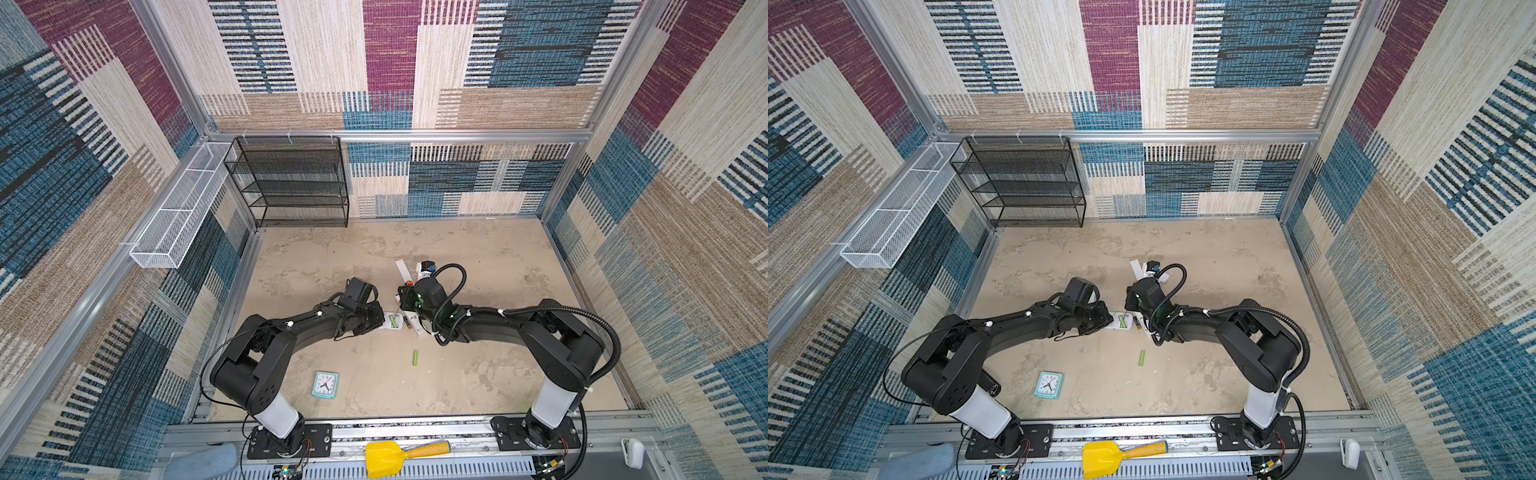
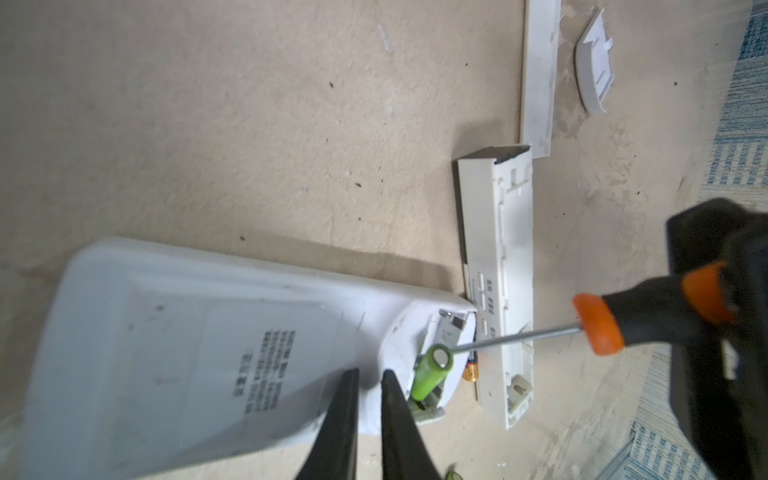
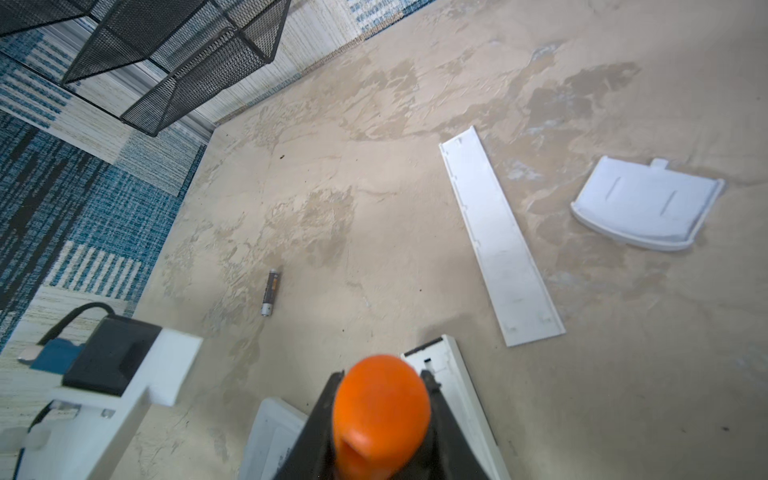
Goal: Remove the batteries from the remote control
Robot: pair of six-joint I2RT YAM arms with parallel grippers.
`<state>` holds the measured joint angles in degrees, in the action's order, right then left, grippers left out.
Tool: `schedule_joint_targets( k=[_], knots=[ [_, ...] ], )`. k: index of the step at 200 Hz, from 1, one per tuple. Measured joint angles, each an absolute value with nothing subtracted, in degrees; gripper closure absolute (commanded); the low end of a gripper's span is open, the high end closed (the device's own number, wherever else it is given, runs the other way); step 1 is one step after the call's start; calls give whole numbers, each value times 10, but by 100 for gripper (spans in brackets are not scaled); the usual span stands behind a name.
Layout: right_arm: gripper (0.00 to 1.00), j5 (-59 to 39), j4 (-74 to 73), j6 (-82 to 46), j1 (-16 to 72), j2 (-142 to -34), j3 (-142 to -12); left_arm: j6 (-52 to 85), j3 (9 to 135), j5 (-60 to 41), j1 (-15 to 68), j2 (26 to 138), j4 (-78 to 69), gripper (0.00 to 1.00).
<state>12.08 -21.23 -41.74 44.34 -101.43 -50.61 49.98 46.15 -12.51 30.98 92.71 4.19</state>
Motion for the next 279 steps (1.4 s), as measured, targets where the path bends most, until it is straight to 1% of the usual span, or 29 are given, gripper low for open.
schedule_joint_targets(
  k=[92,139,172,208,279],
  knots=[
    [100,101,-232,-421,443,-1005,-493,508,445,-129,310,852,66,84],
    [100,90,-228,-420,443,-1003,-491,509,392,-152,335,820,61,93],
    [100,84,-228,-419,443,-1002,-486,529,356,-169,358,830,36,95],
    [100,69,-225,-417,443,-995,-482,546,354,-170,360,868,-7,95],
    [100,40,-224,-406,443,-947,-456,571,358,-168,361,911,-77,95]
  ],
)
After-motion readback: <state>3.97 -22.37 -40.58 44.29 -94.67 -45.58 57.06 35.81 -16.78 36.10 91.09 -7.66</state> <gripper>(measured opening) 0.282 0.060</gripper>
